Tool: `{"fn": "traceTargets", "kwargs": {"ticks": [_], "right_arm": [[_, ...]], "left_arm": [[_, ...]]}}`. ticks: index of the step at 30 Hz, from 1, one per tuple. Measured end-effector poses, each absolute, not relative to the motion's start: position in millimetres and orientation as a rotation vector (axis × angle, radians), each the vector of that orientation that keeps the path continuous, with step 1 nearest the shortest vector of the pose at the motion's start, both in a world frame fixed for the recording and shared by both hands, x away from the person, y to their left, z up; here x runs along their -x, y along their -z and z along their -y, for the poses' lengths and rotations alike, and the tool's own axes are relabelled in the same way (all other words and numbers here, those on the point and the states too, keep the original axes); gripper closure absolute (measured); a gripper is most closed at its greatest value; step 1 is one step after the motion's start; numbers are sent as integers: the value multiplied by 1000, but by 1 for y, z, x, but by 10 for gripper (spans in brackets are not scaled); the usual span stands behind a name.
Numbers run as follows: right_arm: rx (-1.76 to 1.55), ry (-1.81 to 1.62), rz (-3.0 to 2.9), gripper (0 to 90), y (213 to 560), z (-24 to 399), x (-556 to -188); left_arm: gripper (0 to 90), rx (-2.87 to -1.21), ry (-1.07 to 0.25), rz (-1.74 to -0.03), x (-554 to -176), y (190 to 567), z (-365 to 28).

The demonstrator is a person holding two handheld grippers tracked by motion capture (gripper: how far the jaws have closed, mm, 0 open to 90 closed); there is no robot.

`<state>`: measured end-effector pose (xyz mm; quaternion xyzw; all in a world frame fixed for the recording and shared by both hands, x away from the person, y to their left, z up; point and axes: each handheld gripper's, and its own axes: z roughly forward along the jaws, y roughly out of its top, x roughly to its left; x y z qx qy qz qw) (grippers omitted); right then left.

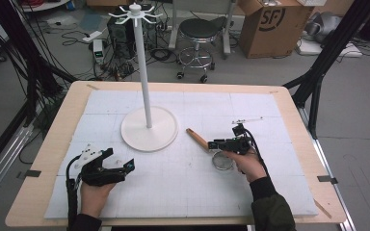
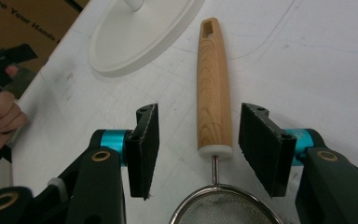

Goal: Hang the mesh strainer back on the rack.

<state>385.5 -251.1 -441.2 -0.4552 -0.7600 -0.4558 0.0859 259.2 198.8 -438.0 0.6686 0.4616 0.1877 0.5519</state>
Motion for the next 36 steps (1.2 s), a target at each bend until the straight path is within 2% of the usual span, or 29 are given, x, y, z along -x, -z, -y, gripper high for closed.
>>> {"fn": "traceTargets", "kwargs": {"ticks": [22, 28, 36], "right_arm": [[1316, 1205, 2504, 550, 446, 223, -387], [1269, 1175, 2625, 620, 444, 219, -384], [1239, 1160, 2697, 625, 444, 216, -381]], "left_arm": [[17, -1582, -436, -1084, -259, 438, -197], [16, -1583, -435, -1080, -259, 438, -197], [16, -1585, -435, -1080, -259, 438, -196]]}}
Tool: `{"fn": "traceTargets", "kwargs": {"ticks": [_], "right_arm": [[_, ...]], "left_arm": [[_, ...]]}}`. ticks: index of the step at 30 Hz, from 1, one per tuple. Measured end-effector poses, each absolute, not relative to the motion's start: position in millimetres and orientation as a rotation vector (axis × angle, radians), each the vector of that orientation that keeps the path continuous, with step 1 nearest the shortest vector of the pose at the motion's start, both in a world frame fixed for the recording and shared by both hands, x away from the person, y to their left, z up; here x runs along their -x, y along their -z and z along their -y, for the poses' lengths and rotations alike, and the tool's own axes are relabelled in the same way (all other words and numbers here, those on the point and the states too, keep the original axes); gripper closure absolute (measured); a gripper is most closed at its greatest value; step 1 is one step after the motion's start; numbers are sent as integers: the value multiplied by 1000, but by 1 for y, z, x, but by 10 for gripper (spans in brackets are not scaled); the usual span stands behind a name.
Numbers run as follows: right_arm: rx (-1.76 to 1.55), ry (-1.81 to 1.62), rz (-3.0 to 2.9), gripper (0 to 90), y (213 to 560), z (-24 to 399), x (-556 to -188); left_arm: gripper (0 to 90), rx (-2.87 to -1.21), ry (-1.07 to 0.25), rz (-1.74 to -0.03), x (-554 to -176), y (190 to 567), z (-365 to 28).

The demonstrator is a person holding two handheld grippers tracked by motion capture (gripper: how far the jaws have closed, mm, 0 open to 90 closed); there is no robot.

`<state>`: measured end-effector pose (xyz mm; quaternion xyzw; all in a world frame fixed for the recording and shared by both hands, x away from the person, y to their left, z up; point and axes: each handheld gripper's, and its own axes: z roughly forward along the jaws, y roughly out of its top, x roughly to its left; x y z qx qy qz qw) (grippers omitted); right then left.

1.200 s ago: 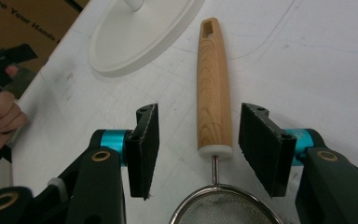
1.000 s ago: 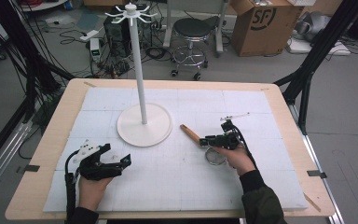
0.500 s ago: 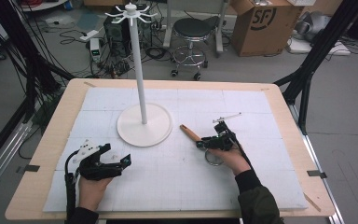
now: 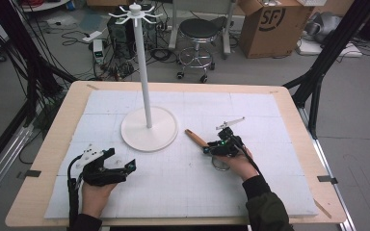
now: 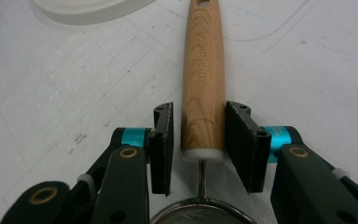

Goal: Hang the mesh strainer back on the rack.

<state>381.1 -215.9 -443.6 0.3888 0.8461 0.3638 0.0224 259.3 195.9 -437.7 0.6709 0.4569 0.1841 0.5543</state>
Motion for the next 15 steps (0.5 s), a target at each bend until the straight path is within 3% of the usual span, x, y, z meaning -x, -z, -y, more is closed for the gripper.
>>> {"fn": "traceTargets", "kwargs": {"ticks": [15], "right_arm": [[-1029, -875, -2627, 631, 437, 195, -372]], "left_arm": [[16, -1585, -432, -1075, -258, 437, -195]]}}
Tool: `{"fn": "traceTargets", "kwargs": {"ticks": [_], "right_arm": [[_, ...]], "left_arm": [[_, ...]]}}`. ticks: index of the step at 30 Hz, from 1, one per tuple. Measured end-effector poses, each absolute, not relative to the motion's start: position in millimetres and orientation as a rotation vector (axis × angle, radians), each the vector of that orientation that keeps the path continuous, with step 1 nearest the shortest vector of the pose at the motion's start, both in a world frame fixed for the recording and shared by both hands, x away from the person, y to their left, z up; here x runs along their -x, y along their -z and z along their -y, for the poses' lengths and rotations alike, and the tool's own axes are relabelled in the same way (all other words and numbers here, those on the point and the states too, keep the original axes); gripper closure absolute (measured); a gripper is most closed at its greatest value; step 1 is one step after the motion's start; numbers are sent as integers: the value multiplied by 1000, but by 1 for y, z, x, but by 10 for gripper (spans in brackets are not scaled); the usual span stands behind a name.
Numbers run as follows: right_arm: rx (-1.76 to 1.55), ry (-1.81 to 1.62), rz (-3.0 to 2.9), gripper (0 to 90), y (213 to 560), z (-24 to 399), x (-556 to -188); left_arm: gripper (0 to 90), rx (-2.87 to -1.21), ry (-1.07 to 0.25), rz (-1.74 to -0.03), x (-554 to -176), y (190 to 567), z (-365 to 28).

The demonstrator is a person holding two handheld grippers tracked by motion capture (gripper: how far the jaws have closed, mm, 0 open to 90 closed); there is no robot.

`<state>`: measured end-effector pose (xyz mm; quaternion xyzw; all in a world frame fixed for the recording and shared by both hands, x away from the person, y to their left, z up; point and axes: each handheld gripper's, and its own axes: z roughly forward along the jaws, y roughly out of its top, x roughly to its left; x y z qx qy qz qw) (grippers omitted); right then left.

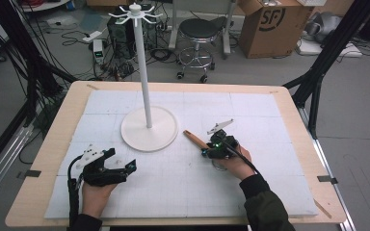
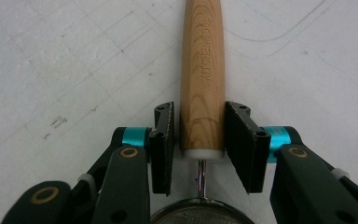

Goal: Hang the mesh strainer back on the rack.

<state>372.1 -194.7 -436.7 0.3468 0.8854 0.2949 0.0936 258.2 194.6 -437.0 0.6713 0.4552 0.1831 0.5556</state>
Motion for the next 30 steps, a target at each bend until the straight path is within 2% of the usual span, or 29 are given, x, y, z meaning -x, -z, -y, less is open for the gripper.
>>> {"fn": "traceTargets", "kwargs": {"ticks": [19, 30], "right_arm": [[-1055, -847, -2629, 702, 435, 193, -373], [-1069, -874, -2649, 708, 434, 197, -377]], "left_arm": [[16, -1578, -448, -1077, -256, 436, -197], [17, -1575, -451, -1079, -256, 436, -198]]}}
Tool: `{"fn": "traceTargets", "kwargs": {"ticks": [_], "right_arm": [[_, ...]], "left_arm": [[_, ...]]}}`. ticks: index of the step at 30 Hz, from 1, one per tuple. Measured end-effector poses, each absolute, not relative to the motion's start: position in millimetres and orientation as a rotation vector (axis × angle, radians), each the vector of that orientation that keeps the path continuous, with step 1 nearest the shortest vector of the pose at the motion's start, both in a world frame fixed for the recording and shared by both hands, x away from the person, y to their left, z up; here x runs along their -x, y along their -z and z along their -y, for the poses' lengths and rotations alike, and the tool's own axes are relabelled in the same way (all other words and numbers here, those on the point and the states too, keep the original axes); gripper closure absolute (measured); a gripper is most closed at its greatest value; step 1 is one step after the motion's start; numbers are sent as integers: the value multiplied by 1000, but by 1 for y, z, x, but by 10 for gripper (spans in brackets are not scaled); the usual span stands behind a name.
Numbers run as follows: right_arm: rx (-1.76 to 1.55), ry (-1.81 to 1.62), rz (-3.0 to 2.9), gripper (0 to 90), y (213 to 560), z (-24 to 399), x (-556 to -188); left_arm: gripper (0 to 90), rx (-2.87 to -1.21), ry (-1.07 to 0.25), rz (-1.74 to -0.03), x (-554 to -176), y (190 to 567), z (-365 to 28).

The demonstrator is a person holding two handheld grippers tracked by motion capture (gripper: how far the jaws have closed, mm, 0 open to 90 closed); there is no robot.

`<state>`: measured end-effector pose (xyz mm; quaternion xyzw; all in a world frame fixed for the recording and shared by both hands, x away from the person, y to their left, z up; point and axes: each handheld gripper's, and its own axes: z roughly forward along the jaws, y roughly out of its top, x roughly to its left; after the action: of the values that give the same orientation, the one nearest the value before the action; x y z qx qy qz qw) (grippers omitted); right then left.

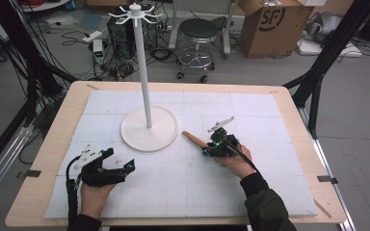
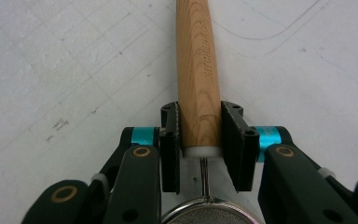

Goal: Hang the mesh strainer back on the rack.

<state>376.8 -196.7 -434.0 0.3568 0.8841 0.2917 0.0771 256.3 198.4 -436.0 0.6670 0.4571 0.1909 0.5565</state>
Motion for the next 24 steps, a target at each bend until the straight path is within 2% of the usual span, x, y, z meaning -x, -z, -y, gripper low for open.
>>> {"fn": "traceTargets", "kwargs": {"ticks": [24], "right_arm": [[-1120, -952, -2620, 716, 427, 206, -377]], "left_arm": [[16, -1570, -454, -1081, -256, 436, -199]]}}
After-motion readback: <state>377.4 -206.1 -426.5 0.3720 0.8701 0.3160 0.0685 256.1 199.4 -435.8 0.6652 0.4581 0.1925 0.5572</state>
